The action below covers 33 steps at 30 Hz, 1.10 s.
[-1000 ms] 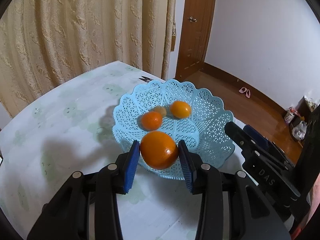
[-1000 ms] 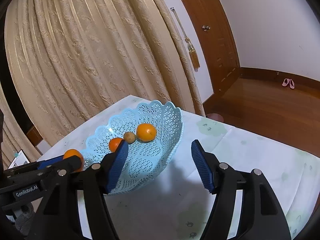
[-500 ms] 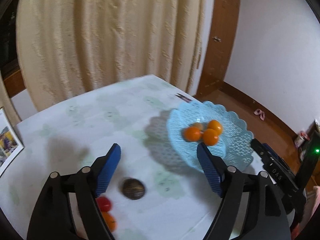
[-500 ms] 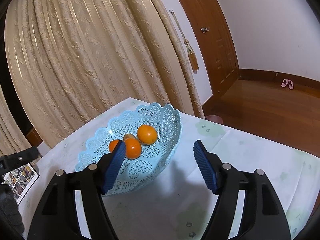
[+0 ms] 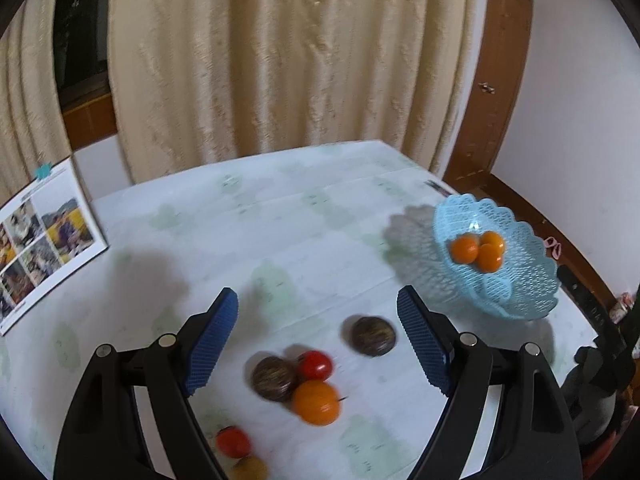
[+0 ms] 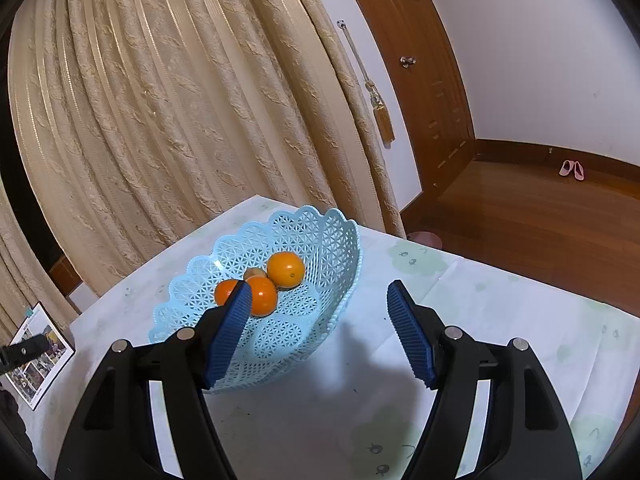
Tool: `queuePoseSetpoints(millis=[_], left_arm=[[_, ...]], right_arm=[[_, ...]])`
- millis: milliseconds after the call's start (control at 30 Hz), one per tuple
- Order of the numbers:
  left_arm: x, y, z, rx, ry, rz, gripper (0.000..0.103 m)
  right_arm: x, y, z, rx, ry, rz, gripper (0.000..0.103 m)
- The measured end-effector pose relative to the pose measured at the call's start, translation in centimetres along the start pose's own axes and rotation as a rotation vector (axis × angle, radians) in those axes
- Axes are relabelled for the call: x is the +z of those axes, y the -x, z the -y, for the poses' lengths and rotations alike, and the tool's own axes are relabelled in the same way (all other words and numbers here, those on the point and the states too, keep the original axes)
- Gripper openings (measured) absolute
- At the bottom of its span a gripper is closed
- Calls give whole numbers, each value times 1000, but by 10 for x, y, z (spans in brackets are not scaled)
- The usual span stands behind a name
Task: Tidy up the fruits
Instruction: 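Lower the large orange into the blue basket and open the right gripper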
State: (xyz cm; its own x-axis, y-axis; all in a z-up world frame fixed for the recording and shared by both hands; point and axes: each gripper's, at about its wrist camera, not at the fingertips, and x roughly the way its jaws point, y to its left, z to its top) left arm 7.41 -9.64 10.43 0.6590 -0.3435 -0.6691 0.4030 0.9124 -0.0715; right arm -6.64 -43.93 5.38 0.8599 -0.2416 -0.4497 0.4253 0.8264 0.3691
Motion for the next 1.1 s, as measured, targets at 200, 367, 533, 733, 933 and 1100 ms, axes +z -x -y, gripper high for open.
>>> queuePoseSetpoints(millis=[200, 367, 533, 733, 933, 1100], left_arm=[[-17, -5, -29, 41, 47, -33, 81], [-26, -6, -49, 90, 80, -43, 81], [-30, -3, -51, 112, 57, -34, 81], [-32, 2, -59, 108, 74, -24, 81], [-33, 6, -70, 111, 102, -14, 81], [-32, 9, -77, 120, 120, -7, 81]], right_arm=[[-3, 4, -7, 0, 37, -10, 72], [-10, 15, -24, 57, 72, -33, 72], [-18, 23, -58, 168, 138, -77, 72], [-41, 17, -108, 338, 239, -221, 72], [-73, 1, -161, 469, 340, -410, 72], [-98, -3, -203, 507, 459, -471, 72]])
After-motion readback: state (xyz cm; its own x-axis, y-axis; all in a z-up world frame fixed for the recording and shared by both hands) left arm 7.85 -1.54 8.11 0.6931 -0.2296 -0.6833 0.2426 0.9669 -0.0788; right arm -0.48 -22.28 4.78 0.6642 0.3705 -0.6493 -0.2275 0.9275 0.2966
